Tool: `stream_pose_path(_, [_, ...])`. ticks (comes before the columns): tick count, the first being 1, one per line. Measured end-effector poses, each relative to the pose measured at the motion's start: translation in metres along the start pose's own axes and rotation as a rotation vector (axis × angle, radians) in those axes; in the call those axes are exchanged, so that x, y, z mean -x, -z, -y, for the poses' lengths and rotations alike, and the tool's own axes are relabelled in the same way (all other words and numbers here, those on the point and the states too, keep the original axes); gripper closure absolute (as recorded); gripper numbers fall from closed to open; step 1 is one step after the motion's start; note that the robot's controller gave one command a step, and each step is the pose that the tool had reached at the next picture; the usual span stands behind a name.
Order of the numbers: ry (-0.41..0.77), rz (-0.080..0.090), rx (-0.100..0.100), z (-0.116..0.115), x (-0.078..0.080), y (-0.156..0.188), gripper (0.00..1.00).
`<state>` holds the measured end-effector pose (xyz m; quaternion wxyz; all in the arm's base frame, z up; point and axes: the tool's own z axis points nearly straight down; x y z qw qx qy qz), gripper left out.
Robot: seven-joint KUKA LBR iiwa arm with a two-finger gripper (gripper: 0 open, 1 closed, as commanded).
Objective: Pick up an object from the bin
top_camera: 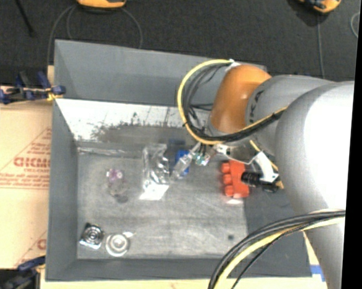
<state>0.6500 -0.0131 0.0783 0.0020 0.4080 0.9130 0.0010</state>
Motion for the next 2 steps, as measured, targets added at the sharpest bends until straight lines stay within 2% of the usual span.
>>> stream_pose_path(1, [-0.114,-0.001,-0.001,0.003,-0.01,0.0,0.0])
stream_pose_path(2, [-0.338,-0.002,-0.004,-0.018,-0.044,0.001,0.0])
